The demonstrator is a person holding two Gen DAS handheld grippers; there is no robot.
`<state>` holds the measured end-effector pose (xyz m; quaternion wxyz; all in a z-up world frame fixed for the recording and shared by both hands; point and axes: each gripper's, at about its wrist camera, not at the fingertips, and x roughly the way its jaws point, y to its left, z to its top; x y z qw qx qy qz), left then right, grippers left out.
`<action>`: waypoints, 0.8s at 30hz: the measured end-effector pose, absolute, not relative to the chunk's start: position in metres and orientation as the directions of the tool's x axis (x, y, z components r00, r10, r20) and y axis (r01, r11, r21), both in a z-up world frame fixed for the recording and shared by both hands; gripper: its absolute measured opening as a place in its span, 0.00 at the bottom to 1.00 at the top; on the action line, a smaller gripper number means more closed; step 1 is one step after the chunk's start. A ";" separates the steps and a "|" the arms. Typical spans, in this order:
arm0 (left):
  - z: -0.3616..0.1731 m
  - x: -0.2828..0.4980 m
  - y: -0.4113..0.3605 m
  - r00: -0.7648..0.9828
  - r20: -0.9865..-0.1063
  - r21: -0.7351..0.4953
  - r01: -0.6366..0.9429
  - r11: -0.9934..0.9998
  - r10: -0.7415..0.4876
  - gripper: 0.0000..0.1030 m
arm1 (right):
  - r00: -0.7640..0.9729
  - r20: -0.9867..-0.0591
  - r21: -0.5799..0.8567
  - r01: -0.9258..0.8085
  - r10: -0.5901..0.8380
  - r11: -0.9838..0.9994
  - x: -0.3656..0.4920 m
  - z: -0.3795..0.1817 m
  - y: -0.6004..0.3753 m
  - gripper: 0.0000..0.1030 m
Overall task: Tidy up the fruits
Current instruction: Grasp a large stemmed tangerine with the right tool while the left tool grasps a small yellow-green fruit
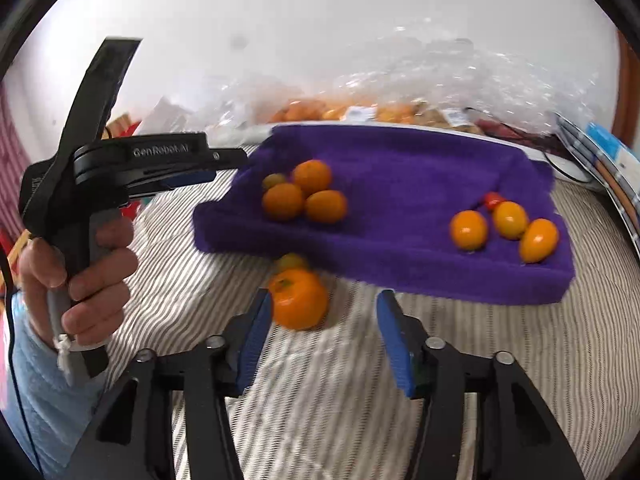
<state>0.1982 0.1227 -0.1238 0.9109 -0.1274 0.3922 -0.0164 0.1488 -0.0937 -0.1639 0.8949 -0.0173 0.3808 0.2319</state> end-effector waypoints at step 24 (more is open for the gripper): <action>-0.159 0.132 0.164 0.630 -0.767 -0.231 -0.101 0.968 -0.117 0.43 | 0.616 -0.741 0.031 -0.366 0.267 0.930 0.158 -0.193 -0.068 0.42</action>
